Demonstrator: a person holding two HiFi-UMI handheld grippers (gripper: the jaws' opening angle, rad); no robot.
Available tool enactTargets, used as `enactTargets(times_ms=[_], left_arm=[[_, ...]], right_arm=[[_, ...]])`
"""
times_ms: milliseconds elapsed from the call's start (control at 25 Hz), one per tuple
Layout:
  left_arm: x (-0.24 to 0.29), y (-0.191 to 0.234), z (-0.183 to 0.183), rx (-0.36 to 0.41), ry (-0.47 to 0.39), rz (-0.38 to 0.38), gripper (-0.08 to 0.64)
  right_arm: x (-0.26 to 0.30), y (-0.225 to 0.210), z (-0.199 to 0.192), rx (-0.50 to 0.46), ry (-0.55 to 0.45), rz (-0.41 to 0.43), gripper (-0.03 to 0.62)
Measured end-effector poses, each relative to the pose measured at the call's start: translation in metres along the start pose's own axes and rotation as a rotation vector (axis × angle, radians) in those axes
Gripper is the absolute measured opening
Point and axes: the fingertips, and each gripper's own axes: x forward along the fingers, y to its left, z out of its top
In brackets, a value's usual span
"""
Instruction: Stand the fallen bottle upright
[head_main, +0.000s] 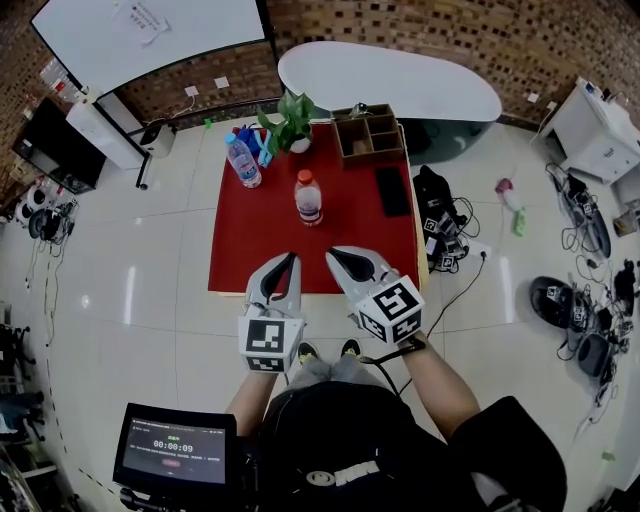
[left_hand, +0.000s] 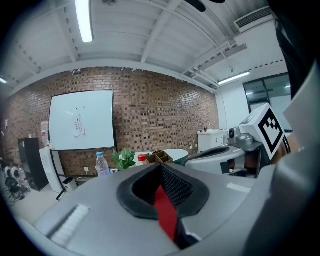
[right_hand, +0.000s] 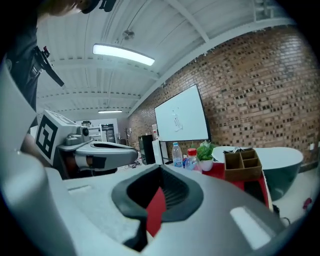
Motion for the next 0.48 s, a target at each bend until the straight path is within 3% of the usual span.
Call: enactTargets(times_ms=[160, 480], left_arm=[[-0.003, -0.009, -0.005, 0.015, 0.019, 0.013, 0.002], [-0.015, -0.018, -0.009, 0.017, 0.014, -0.024, 0.002]], right_arm=[[-0.006, 0.004, -0.004, 0.041, -0.026, 0.042, 0.003], [-0.021, 0.021, -0.002, 0.077, -0.044, 0.041, 0.003]])
